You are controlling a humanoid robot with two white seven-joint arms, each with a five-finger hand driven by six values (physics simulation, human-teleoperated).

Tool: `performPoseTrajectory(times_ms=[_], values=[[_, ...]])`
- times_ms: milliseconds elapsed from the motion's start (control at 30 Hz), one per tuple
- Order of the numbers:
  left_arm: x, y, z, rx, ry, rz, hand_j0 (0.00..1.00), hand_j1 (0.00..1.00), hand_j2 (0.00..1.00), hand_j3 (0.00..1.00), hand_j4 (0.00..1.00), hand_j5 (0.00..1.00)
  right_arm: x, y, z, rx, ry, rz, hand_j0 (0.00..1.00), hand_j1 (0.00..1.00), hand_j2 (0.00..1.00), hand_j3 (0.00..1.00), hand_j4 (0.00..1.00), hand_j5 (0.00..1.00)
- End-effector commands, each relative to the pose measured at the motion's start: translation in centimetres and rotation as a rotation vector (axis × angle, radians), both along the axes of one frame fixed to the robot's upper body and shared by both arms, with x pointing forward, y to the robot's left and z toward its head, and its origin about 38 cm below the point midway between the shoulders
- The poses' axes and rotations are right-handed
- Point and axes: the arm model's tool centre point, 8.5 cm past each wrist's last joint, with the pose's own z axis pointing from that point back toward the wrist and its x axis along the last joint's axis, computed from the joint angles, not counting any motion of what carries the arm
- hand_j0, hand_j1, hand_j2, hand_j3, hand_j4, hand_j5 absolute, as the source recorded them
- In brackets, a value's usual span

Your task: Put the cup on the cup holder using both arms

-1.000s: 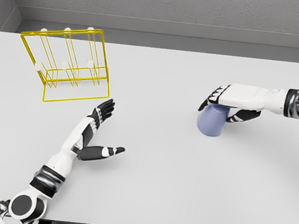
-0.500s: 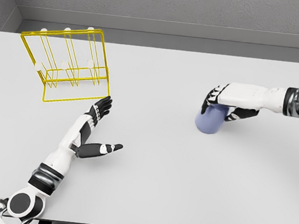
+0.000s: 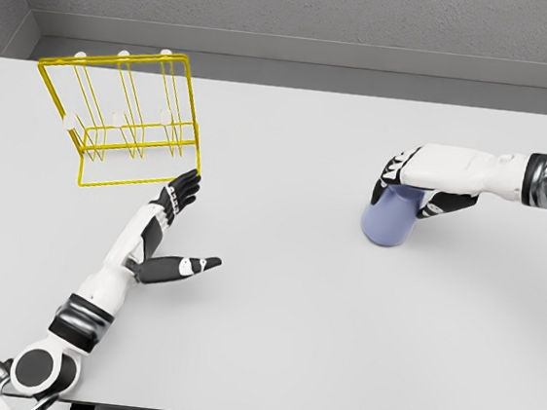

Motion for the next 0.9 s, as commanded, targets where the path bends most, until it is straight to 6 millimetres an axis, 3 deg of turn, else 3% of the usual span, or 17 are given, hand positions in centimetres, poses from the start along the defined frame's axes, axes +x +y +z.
performPoseTrajectory(times_ms=[0, 567, 867], values=[[0.0, 0.0, 0.1, 0.002, -0.003, 0.001, 1.0, 1.0, 1.0, 1.0, 1.0, 1.0, 0.0, -0.1, 0.2, 0.006, -0.001, -0.005, 0.62, 0.62, 0.62, 0.62, 0.62, 0.62], [0.3, 0.4, 0.3, 0.004, -0.012, 0.013, 1.0, 1.0, 1.0, 1.0, 1.0, 1.0, -0.3, 1.3, 2.8, 0.029, -0.066, 0.041, 0.6, 0.6, 0.6, 0.6, 0.6, 0.6], [0.3, 0.5, 0.2, 0.009, -0.007, 0.015, 1.0, 1.0, 1.0, 1.0, 1.0, 1.0, -0.4, 1.9, 3.1, 0.039, -0.077, 0.061, 0.6, 0.6, 0.6, 0.6, 0.6, 0.6]])
